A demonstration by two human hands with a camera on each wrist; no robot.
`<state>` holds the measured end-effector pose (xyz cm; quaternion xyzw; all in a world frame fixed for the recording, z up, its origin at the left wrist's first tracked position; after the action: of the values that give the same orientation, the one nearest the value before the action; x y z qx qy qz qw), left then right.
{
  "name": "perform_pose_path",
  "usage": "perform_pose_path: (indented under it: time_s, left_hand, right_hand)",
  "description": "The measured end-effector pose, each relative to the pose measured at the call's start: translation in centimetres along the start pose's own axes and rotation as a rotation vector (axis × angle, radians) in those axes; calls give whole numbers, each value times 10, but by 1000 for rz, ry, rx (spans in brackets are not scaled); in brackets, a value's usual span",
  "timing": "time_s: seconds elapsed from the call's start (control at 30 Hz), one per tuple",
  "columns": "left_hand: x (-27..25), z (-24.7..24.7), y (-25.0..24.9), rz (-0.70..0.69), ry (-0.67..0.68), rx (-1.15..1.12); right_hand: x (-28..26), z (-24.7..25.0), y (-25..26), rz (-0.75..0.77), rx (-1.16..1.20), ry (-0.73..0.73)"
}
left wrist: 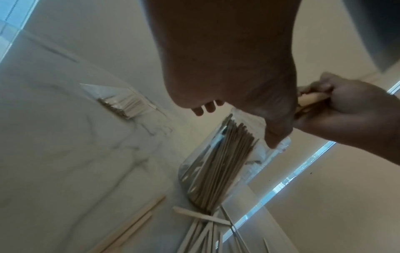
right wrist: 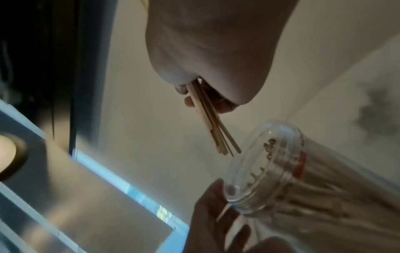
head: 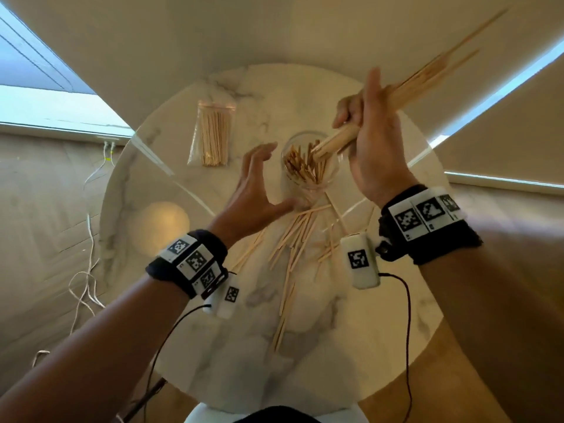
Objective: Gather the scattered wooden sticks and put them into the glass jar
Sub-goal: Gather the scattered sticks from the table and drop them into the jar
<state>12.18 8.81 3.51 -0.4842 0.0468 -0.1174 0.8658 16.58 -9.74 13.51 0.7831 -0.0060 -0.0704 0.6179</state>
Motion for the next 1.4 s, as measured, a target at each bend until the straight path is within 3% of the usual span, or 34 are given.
perform_pose_path:
  time_s: [0.1,0.2,0.4,0.63,0.77,0.93,1.13,1.23,1.4]
  left_hand:
    - [20,-12,3,85,106,-2]
    - [30,-21,4,79,128,26]
    - [29,-26,13,13,55,-35]
    - [28,-23,15,63,45,-58]
    - [27,-25,18,70,43,-89]
    - [26,-25,19,72,34,-107]
    - [26,-23,17,90,38,-55]
    - [26,-22,19,93,43,-50]
    - [25,-23,20,85,48,-57]
  right_hand:
    - [11,-18,-13,10,-497,190]
    - [12,-24,-31,17,-970,503]
    - [23,-22,-21,6,-1332,829]
    - [21,-34,-34,61,-1493,873]
    - [36,-22,-17,65,-1417,728]
    - [25,-37,-23,131,-1343,773]
    - [33,-26,-28,200,-1546,505]
    - [35,-24,-25,244,-1459,392]
    - [23,-23,-45,172,-1376,637]
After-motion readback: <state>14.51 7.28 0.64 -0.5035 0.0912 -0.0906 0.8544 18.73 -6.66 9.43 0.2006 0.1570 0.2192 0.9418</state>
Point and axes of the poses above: each hand's wrist, its own x-axis towards the middle knuckle, its own z-axis out of the back of the hand, y = z × x, the point moved 5 cm from there along x, towards the middle knuckle
